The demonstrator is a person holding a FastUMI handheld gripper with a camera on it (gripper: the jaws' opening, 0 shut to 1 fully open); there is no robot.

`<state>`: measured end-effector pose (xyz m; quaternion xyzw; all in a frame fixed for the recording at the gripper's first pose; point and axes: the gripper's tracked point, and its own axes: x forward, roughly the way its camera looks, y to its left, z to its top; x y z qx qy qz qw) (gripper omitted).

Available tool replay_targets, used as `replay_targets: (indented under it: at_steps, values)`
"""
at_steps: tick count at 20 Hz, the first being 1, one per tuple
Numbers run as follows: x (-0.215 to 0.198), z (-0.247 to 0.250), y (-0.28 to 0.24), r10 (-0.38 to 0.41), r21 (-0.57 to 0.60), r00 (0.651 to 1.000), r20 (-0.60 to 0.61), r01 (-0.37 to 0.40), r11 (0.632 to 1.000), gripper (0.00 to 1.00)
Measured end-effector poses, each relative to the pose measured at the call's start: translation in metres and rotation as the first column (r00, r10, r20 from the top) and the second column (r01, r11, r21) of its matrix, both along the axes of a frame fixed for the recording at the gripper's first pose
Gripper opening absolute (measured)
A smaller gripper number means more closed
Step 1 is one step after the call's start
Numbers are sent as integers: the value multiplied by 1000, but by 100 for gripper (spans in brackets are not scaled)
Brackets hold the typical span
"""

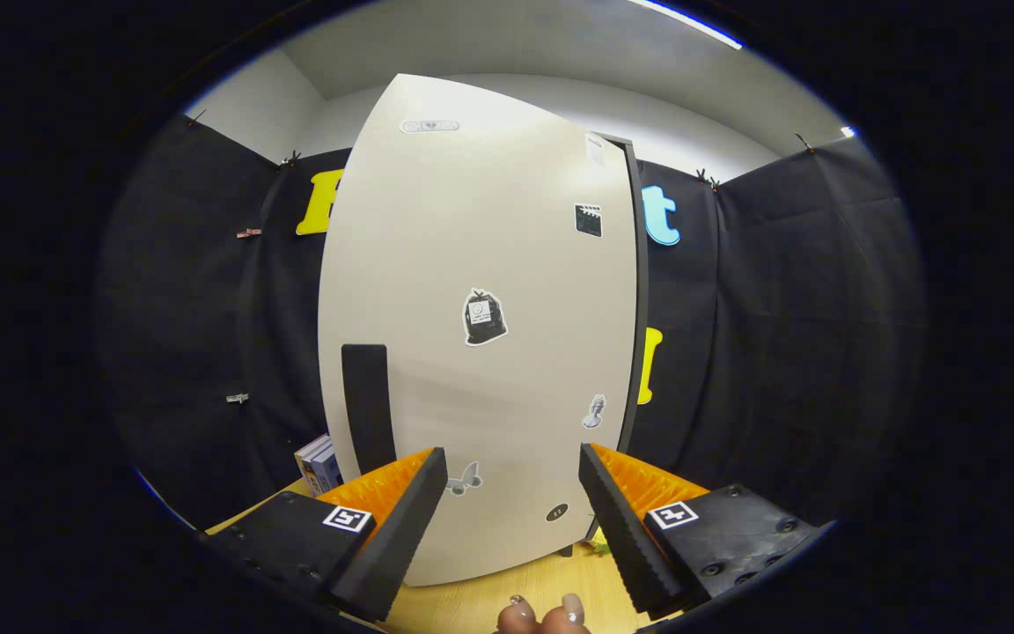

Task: Open the shoe cabinet door, grab the shoes and put them into the shoe cabinet, then close the shoe cabinet door.

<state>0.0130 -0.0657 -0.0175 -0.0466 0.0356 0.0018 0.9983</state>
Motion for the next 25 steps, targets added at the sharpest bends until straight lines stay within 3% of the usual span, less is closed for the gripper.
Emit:
replay_targets:
  at_steps: [25]
  values:
    - [4, 6, -2, -61, -12, 997, 49, 62, 998, 98]
